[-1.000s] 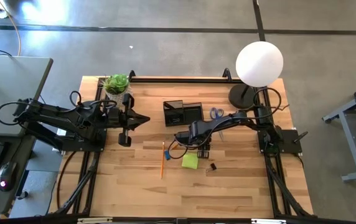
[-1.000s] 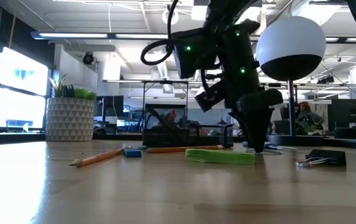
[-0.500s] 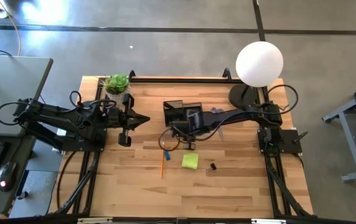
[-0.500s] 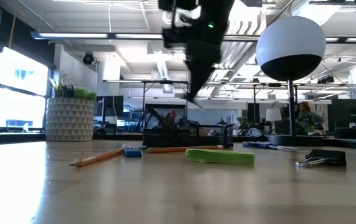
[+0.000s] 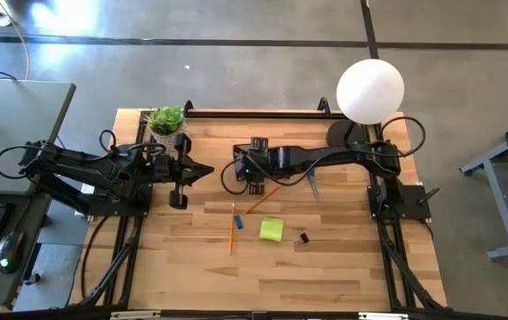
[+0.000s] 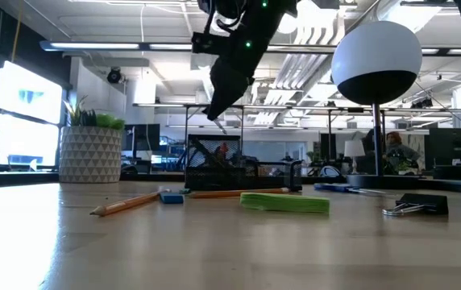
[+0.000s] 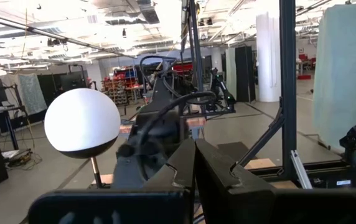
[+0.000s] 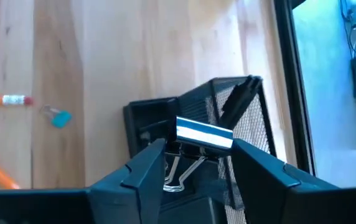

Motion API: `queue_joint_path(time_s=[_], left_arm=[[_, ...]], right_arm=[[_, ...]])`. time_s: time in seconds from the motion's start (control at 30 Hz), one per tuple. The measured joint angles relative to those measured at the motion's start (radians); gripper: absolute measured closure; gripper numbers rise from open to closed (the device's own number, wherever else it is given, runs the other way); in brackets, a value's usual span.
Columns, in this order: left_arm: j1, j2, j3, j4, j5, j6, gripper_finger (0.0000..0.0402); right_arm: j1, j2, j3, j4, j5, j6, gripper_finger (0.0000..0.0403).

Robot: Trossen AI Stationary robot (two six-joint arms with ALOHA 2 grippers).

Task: Pick and place office supplies into organizer
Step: Put the black binder clip into the black desk organizer, then put the blue scissors into the black desk organizer

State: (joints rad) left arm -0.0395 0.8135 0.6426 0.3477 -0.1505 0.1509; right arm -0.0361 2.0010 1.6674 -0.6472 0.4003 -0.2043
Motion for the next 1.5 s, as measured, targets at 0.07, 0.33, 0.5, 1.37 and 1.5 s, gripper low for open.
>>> queue_joint_path(time_s=[0.07,0.33,0.5,1.37,1.5], left_arm=[[0.000,0.000,0.000,0.000,0.000,0.000,0.0401],[0.000,0.000,0.000,0.000,0.000,0.001,0.0401],[0.000,0.000,0.000,0.000,0.000,0.001,0.0401],[0.000,0.000,0.000,-0.007,0.000,0.001,0.0401],[0.000,0.000,0.000,-0.007,0.000,0.001,0.0401]], right_arm=[[-0.008,0.000,-0.013,0.029,-0.017,0.002,0.0241],[-0.040,0.014,-0.016,0.039,-0.028,-0.002,0.0228],[-0.053,0.016,-0.016,0.037,-0.031,0.004,0.0221],[-0.050,0.016,-0.016,-0.038,-0.030,0.055,0.0170],[-0.037,0.016,-0.014,-0.094,-0.017,0.109,0.0172]])
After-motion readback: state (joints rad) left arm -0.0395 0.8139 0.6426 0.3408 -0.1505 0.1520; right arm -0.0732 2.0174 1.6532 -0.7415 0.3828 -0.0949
